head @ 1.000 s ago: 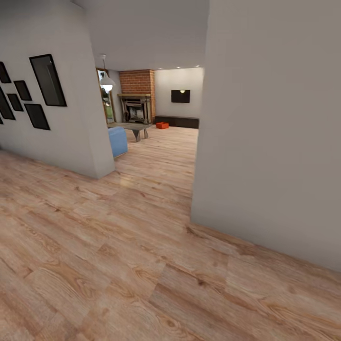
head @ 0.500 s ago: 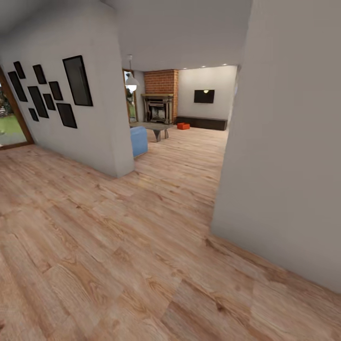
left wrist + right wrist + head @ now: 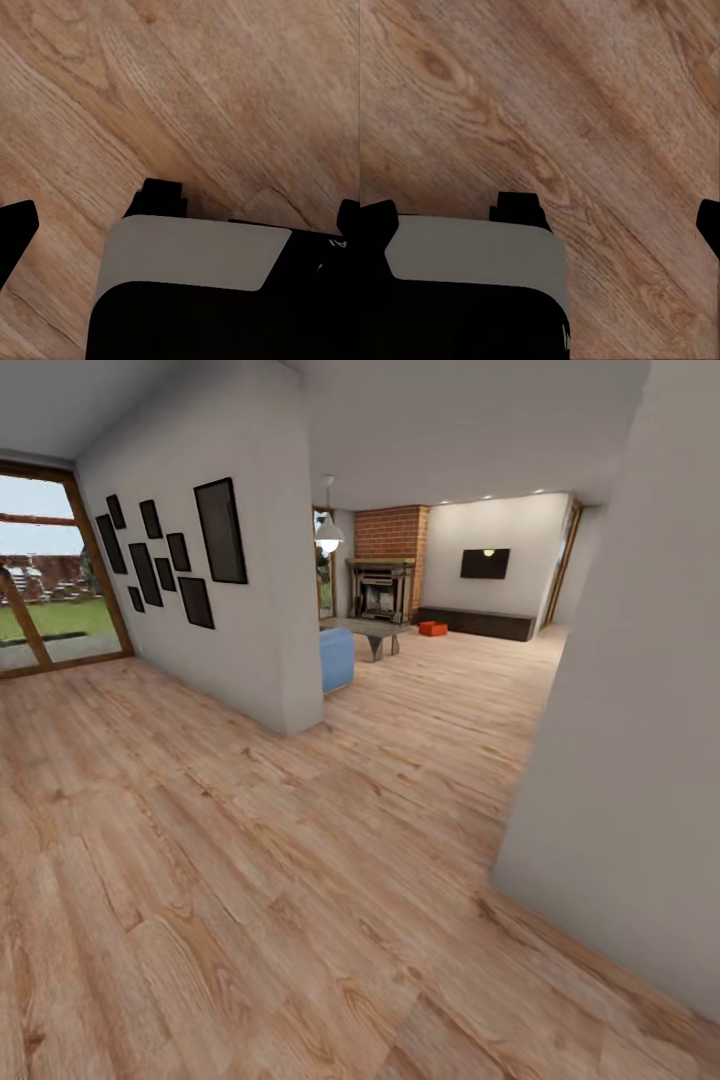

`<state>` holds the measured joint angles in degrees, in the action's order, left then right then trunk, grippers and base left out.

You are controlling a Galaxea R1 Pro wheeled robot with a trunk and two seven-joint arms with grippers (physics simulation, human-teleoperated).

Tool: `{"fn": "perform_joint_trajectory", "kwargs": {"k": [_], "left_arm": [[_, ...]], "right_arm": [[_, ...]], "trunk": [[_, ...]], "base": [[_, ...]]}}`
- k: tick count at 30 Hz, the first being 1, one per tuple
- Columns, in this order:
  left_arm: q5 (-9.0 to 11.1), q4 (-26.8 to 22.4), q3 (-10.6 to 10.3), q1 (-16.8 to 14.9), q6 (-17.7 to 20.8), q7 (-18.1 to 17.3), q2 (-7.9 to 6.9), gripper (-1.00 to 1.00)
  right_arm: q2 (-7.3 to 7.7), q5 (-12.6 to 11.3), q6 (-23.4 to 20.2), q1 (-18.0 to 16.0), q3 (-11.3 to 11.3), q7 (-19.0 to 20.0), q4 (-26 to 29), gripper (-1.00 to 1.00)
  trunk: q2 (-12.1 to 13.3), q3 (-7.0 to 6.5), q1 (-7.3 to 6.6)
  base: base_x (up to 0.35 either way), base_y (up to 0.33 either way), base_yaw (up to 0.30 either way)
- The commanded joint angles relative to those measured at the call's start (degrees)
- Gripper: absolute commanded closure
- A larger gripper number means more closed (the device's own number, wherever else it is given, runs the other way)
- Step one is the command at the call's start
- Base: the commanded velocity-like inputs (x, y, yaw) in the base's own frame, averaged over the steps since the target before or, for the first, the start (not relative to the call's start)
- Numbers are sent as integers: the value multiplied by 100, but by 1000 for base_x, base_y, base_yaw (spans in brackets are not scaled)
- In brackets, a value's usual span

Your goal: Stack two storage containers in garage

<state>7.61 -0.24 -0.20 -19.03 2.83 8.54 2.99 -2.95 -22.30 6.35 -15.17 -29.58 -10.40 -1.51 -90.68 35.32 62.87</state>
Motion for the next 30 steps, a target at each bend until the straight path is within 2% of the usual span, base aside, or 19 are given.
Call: {"fn": "perform_joint_trajectory", "kwargs": {"k": [1,30], "left_arm": [[49,-3,-7,-4,20,16,1,-100],[48,-3,-7,-4,25,16,8,-100]], "right_arm": [[-4,-55,33,-6,-48,-6,-16,-100],[-4,-55,57,-4,-48,-6,-16,-100]], "trunk": [[-2,5,3],[-2,5,3]], "base": [[321,0,223],[321,0,16]]}}
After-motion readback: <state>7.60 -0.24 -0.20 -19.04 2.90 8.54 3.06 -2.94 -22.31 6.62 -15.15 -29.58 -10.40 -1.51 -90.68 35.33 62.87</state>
